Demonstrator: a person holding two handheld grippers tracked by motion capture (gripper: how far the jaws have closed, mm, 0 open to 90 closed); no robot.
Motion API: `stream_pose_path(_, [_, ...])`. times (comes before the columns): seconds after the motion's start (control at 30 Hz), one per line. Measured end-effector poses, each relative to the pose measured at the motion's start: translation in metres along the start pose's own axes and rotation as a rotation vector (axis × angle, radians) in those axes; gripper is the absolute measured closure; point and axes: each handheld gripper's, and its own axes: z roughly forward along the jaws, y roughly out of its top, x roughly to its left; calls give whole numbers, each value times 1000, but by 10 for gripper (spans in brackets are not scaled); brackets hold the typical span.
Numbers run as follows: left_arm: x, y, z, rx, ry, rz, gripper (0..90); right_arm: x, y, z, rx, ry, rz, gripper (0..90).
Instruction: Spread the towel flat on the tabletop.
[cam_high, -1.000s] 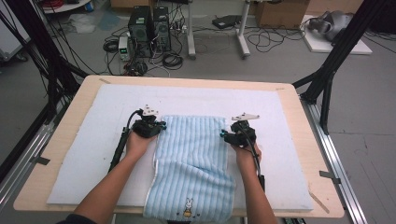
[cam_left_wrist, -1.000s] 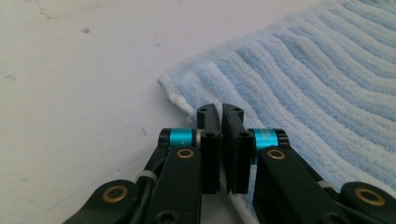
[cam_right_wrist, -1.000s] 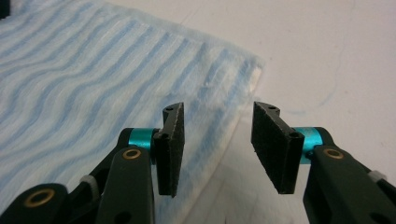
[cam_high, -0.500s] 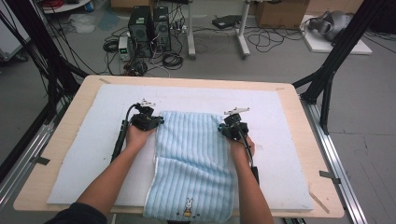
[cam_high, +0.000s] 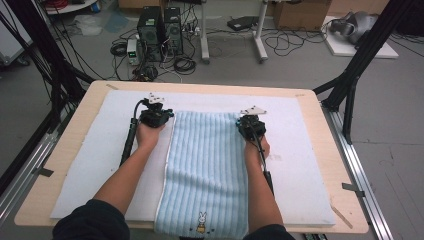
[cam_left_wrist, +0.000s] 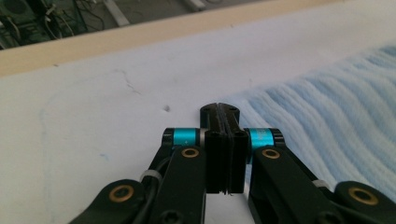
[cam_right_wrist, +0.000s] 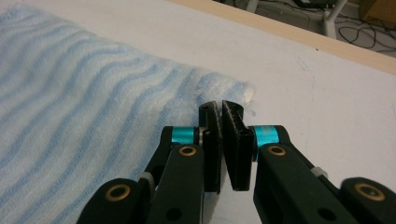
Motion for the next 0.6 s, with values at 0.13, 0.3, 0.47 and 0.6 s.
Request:
stream_pose_path(0.13, [0,-4,1,49,-16,-34,594,-6,-7,5,66,25,71,660])
stream_pose_path(0.3, [-1,-10,2,114,-39,-43,497,-14,-7,-4,57,12,139,544])
stream_pose_path(0.47, [-9,-17,9,166,-61,-25,501,-21,-7,-11,71,1,192,558])
stream_pose_path(0.6, [-22,-18,11,187,-50,79,783,-16,-14,-2,156,52,180,624])
